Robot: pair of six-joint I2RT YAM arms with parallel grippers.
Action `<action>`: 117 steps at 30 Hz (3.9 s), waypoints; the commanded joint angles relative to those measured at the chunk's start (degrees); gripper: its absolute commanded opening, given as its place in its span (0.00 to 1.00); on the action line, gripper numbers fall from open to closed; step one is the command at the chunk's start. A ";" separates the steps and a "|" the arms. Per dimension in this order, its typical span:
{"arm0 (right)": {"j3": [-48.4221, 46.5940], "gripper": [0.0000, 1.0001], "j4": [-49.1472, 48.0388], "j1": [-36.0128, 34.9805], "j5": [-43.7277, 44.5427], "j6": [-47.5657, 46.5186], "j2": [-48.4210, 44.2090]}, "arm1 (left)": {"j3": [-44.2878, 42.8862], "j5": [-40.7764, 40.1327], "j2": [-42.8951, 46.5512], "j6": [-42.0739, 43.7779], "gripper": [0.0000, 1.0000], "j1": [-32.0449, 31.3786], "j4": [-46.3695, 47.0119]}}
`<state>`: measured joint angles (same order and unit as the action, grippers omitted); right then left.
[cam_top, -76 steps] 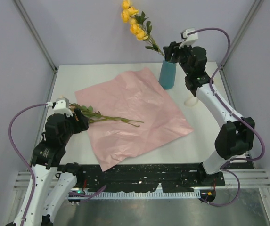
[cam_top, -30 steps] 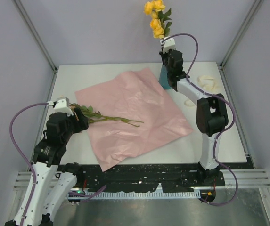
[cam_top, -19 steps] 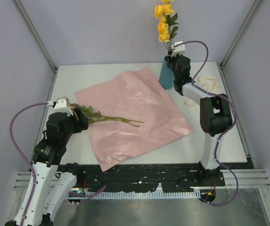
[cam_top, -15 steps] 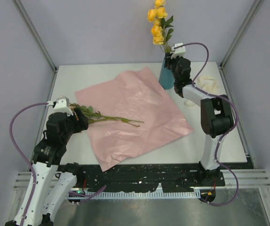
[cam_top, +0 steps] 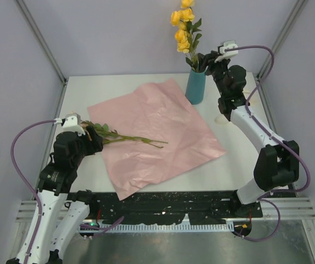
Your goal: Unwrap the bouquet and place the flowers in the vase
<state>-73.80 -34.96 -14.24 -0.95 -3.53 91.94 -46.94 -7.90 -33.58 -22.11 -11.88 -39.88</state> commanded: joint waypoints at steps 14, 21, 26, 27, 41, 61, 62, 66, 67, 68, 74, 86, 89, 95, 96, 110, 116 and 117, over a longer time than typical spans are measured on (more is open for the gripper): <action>10.78 0.56 23.62 -21.07 1.83 10.74 -3.72 | -0.17 -3.69 6.77 -0.30 0.67 0.54 2.35; 3.23 0.57 29.24 -29.78 -6.43 7.31 8.76 | 0.53 -6.95 9.59 -0.92 0.67 0.54 2.52; -1.34 0.55 29.78 -33.48 -7.84 3.97 15.01 | 0.44 -6.25 8.27 -0.92 0.67 0.54 2.35; -1.78 0.55 29.86 -33.92 -7.93 3.80 16.41 | 0.44 -6.08 8.01 -0.92 0.67 0.54 2.35; -6.88 0.42 28.98 -35.33 -7.05 -0.43 25.83 | 0.44 -5.37 7.13 -1.01 0.67 0.54 2.44; -7.58 0.39 28.01 -37.09 -9.68 0.28 27.94 | 0.53 -5.02 6.95 -1.36 0.67 0.45 2.61; -7.76 0.39 28.36 -36.91 -9.68 0.54 28.12 | 0.53 -5.02 6.95 -1.36 0.67 0.54 2.61; -8.29 0.40 28.28 -37.00 -9.51 0.81 28.64 | 0.62 -5.02 6.86 -1.36 0.67 0.54 2.61; -8.46 0.40 28.28 -37.00 -9.42 0.89 28.99 | 0.53 -5.02 6.86 -1.36 0.67 0.54 2.61; -8.55 0.40 28.37 -37.00 -9.25 0.89 29.08 | 0.53 -5.02 6.86 -1.36 0.67 0.54 2.53; -11.18 0.40 30.30 -37.00 -8.28 0.81 31.45 | 0.62 -5.28 7.04 -1.36 0.67 0.54 2.52; -11.28 0.40 30.65 -37.09 -5.55 0.19 33.13 | 0.62 -5.11 7.04 -1.36 0.67 0.54 2.52; -12.33 0.40 31.44 -37.35 -5.38 -0.51 33.74 | 0.62 -5.11 7.04 -1.36 0.67 0.54 2.52; -12.95 0.40 32.50 -38.67 -4.06 -2.36 34.80 | 0.62 -5.19 7.13 -1.36 0.67 0.54 2.52; -12.95 0.38 32.41 -38.76 -4.23 -2.45 34.88 | 0.62 -5.28 7.22 -1.36 0.67 0.54 2.52; -1.88 0.05 18.88 -38.76 -10.21 -3.50 23.47 | 0.62 -5.46 7.30 -1.36 0.67 0.45 2.44; 1.02 0.05 13.52 -38.67 -14.16 -0.52 19.51 | 0.62 -5.55 7.39 -1.27 0.67 0.54 2.44; 1.20 0.05 12.47 -38.67 -14.34 0.27 19.24 | 0.62 -5.63 7.39 -1.27 0.67 0.54 2.44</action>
<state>-73.54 -14.06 -52.66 -12.01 -5.76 116.57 -46.57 -13.30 -26.26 -23.53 -11.60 -39.68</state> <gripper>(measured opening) 0.067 0.670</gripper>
